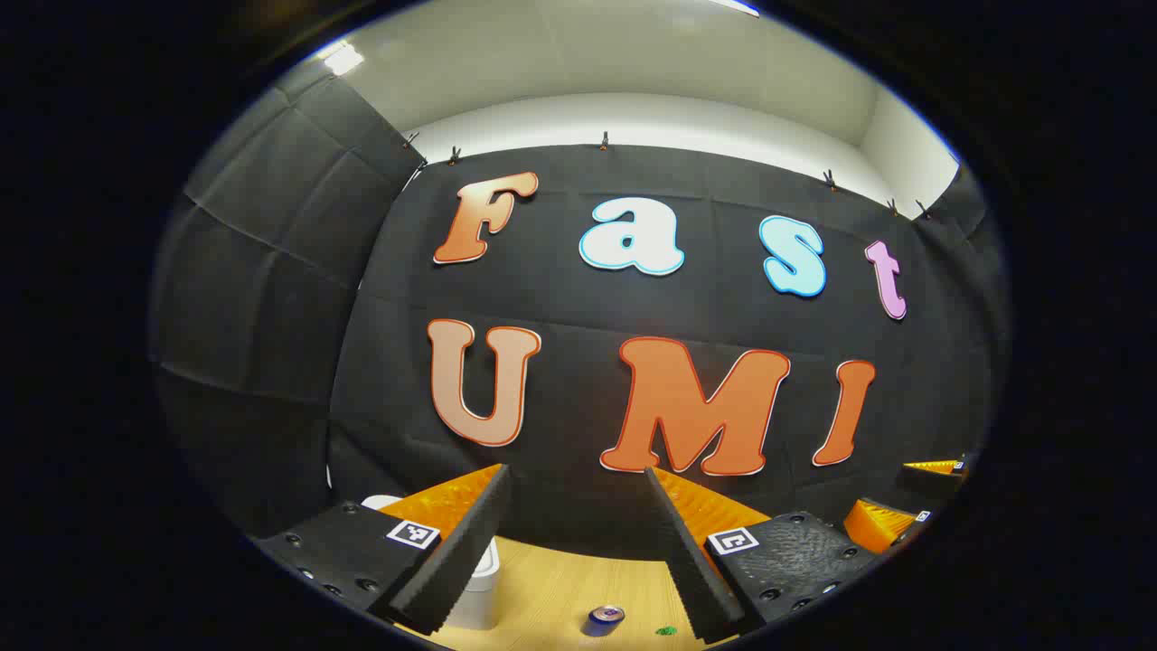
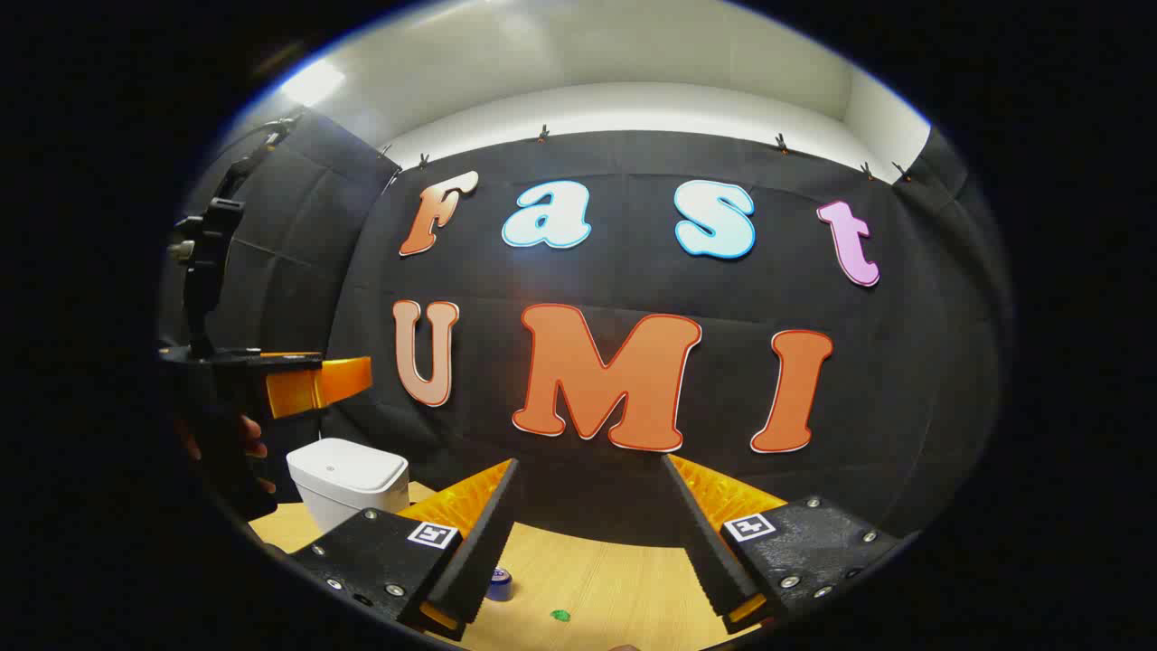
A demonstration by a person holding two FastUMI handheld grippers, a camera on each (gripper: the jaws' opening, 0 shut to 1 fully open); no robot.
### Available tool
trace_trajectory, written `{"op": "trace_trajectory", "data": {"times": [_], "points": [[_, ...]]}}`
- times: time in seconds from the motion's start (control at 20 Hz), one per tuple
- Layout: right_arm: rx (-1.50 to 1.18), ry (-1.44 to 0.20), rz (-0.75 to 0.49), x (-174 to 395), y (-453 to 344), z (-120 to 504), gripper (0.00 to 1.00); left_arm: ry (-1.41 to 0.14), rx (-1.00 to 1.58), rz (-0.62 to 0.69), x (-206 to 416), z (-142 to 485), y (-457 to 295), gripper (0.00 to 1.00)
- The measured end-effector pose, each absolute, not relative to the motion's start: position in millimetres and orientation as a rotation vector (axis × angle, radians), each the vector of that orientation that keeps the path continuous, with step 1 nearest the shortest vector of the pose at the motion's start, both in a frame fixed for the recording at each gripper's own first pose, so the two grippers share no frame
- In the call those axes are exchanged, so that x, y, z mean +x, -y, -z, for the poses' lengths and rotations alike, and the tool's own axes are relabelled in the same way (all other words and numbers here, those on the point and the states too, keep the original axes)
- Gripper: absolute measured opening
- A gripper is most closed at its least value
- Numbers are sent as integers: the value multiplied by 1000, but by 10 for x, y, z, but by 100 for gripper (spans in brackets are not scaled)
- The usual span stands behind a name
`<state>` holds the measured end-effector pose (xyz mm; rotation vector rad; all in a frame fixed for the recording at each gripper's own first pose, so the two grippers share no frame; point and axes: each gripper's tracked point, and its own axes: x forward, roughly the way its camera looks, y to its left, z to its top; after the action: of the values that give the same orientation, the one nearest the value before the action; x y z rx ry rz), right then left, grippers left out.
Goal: Press the lid of the desktop garbage bin to open it, pick up the crumpled paper on the desktop and throw it into the bin, then pick up the pop can on the desktop and drop it into the bin, and finally close the garbage bin lid.
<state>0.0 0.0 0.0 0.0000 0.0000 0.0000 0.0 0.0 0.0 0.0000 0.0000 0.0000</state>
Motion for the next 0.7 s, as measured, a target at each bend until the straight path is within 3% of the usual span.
{"op": "trace_trajectory", "data": {"times": [0.05,0.15,0.2,0.45,0.65,0.7], "points": [[19,-10,12,-12,26,45,91,-6,7,-1,-28,39,-6,88],[66,-29,71,-14,126,104,91,-20,12,8,-59,128,7,92],[97,-37,92,-24,148,133,91,-30,18,12,-59,178,-2,88],[88,-30,238,-65,308,132,91,-45,44,51,-75,383,5,88],[29,-31,266,-97,246,159,91,-43,35,76,-59,463,2,92],[28,-44,264,-99,220,205,91,-52,41,80,-46,510,2,89]]}}
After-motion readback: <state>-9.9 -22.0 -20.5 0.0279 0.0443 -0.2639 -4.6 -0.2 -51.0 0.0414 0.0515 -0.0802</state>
